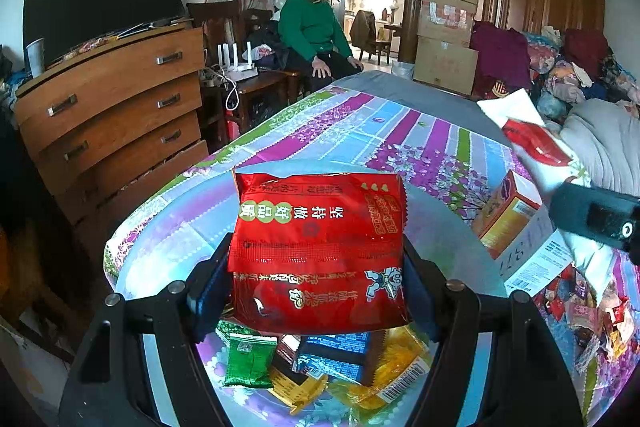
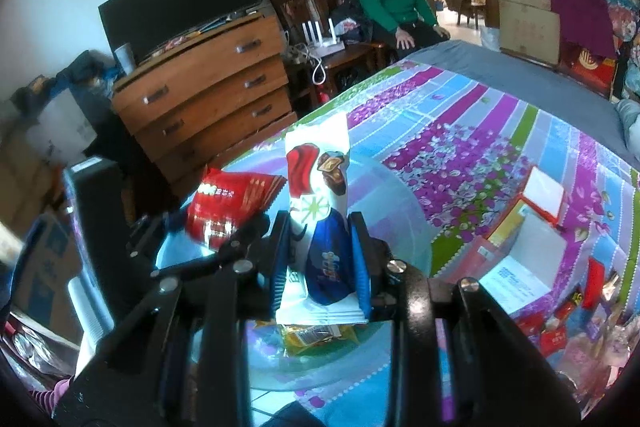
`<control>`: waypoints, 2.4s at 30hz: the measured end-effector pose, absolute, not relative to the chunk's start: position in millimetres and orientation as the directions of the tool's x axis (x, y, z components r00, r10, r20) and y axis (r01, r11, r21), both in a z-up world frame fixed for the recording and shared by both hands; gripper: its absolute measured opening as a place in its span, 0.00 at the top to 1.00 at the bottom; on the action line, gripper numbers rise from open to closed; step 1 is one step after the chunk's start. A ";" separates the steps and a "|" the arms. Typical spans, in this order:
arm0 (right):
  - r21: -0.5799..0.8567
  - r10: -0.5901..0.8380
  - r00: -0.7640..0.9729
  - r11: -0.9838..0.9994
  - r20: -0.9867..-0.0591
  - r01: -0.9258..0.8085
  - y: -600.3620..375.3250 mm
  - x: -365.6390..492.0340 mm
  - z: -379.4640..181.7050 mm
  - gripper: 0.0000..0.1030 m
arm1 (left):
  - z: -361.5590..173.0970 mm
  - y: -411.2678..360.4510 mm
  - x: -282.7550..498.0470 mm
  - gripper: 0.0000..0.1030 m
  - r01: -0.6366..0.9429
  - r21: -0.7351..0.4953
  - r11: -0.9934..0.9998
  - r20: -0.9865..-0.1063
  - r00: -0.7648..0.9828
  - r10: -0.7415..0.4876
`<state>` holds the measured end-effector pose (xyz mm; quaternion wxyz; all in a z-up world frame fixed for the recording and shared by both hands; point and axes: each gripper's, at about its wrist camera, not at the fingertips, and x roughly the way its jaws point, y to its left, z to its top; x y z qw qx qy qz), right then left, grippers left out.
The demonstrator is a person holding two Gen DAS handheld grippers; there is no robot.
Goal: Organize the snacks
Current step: 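Open both grippers to drop the packs into the basin, then swing both grippers back toward the snack pile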
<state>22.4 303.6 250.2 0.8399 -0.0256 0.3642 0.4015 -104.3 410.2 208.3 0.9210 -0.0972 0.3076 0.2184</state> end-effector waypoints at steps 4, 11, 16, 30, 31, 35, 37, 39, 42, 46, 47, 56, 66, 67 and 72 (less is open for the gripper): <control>0.261 0.654 0.398 0.676 -0.643 -0.689 308.8 26.8 244.8 0.72 | 204.2 413.6 -100.9 0.26 -0.467 -0.043 0.883 -0.621 0.705 0.343; 0.276 0.657 0.387 0.675 -0.647 -0.684 311.1 31.1 241.4 0.71 | 202.0 417.4 -95.3 0.26 -0.474 -0.036 0.880 -0.630 0.694 0.348; 0.279 0.658 0.382 0.673 -0.649 -0.685 316.0 32.0 238.6 0.71 | 200.8 421.2 -90.8 0.26 -0.476 -0.034 0.879 -0.636 0.689 0.349; 0.293 0.669 0.370 0.663 -0.645 -0.689 319.0 34.1 233.7 0.70 | 195.7 427.2 -88.9 0.25 -0.486 -0.024 0.874 -0.645 0.675 0.358; 0.295 0.671 0.365 0.660 -0.645 -0.691 319.7 34.2 233.2 0.70 | 195.3 427.5 -88.6 0.25 -0.487 -0.023 0.873 -0.646 0.674 0.359; 0.298 0.678 0.359 0.652 -0.642 -0.697 321.1 32.4 231.6 0.36 | 191.1 426.5 -85.0 0.18 -0.490 -0.015 0.871 -0.666 0.655 0.357; 0.309 0.688 0.361 0.648 -0.630 -0.696 318.8 30.4 232.7 0.23 | 188.7 426.1 -83.8 0.17 -0.490 -0.008 0.872 -0.674 0.647 0.357; 0.313 0.691 0.366 0.650 -0.624 -0.693 315.4 28.7 235.0 0.23 | 187.2 426.6 -83.6 0.16 -0.490 -0.014 0.872 -0.681 0.643 0.351; 0.295 0.698 0.403 0.653 -0.592 -0.698 300.2 19.3 244.3 0.23 | 189.5 423.7 -84.2 0.06 -0.500 -0.012 0.866 -0.680 0.639 0.360; 0.265 0.693 0.497 0.686 -0.523 -0.677 252.9 -3.4 255.6 0.21 | 201.5 402.3 -86.8 0.04 -0.515 0.041 0.856 -0.645 0.641 0.416; 0.260 0.683 0.521 0.701 -0.511 -0.664 239.5 -8.2 256.4 0.20 | 206.7 390.9 -87.5 0.02 -0.505 0.053 0.862 -0.628 0.654 0.422; 0.224 0.430 0.712 0.902 -0.555 -0.370 61.2 -58.4 205.6 0.10 | 219.8 211.0 -87.2 0.00 -0.205 0.099 0.974 -0.567 0.792 0.225; 0.192 0.183 0.548 0.981 -0.816 -0.042 -87.0 -80.3 64.6 0.10 | 98.6 74.2 -74.8 0.00 0.109 0.028 0.994 -0.773 0.633 -0.048; 0.197 0.187 0.530 0.980 -0.827 -0.038 -90.6 -78.0 56.4 0.10 | 87.5 71.9 -71.1 0.00 0.110 0.023 0.994 -0.785 0.617 -0.051; 0.233 0.195 0.506 0.972 -0.840 0.013 -113.4 -57.3 27.0 0.10 | 40.8 66.3 -36.7 0.00 0.089 0.013 0.996 -0.825 0.564 -0.039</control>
